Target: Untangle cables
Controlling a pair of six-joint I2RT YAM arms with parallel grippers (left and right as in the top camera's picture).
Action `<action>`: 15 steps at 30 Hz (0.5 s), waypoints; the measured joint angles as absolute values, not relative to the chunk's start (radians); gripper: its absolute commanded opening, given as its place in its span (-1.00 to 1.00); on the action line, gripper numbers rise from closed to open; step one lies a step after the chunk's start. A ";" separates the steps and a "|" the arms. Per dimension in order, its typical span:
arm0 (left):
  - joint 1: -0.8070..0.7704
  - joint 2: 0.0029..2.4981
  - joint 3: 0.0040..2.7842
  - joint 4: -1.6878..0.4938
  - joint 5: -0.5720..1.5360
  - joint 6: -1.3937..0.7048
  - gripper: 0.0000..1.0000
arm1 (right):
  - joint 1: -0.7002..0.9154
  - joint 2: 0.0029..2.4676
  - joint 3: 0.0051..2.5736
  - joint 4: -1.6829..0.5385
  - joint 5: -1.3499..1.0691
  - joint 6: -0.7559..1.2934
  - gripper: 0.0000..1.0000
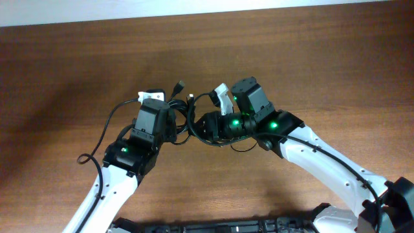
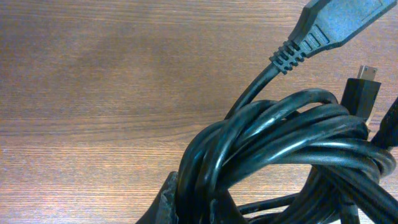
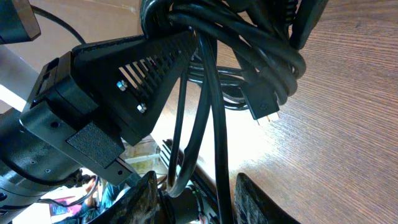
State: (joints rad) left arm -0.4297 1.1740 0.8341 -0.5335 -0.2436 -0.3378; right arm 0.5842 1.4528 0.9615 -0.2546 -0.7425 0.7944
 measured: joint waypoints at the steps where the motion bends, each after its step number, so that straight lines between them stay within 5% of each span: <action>1: -0.430 1.174 0.834 -0.533 -0.232 -0.338 -1.00 | 0.584 1.453 0.962 -0.254 -0.738 0.794 -0.21; 3: -0.430 1.174 0.834 -0.533 -0.184 -0.338 -1.00 | 0.584 1.453 0.962 -0.253 -0.719 0.794 -0.22; 7: -0.430 1.174 0.834 -0.533 -0.108 -0.339 -1.00 | 0.584 1.453 0.962 -0.253 -0.677 0.796 -0.92; 15: -0.429 1.174 0.834 -0.525 -0.076 -0.421 -1.00 | 0.584 1.453 0.962 -0.248 -0.625 0.881 -0.92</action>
State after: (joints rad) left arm -0.4294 1.1740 0.8341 -0.5247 -0.0765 -0.4206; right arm 0.5842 1.4528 0.9615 -0.2478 -0.6250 0.8810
